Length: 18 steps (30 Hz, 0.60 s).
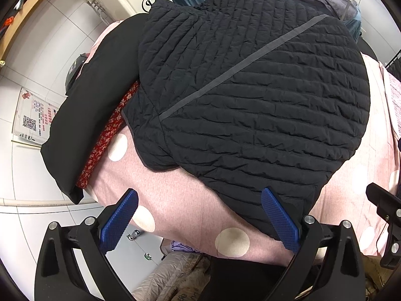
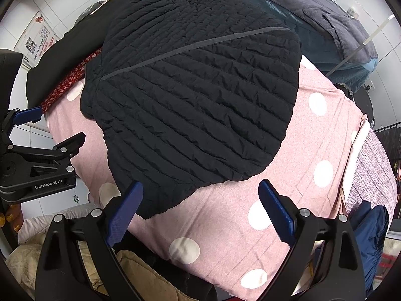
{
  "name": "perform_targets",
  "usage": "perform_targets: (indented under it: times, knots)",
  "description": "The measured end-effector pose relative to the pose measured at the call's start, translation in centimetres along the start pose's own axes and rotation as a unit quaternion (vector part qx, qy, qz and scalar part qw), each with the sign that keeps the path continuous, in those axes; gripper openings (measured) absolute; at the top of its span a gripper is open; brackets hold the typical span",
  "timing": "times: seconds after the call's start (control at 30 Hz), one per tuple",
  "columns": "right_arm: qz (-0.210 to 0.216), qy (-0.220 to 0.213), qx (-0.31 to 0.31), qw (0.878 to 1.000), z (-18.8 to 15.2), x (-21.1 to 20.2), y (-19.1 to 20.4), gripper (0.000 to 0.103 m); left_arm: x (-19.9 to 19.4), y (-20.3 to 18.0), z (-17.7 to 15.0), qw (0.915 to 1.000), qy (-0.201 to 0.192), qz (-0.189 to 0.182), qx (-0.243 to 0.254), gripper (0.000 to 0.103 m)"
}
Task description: Fold large clothes
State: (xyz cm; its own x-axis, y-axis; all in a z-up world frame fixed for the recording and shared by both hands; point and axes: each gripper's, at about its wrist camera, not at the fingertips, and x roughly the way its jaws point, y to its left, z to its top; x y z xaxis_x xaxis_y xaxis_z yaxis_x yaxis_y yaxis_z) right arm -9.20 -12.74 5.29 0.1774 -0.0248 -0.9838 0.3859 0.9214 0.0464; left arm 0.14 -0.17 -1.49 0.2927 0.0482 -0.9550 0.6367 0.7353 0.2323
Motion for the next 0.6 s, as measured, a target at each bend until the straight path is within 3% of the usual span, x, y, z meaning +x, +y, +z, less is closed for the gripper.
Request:
perform_targets:
  times: [0.6]
  knots:
    - [-0.002, 0.005, -0.004, 1.0, -0.67, 0.43, 0.34, 0.092, 0.56, -0.03, -0.52, 1.0, 0.008, -0.004, -0.001, 0.097]
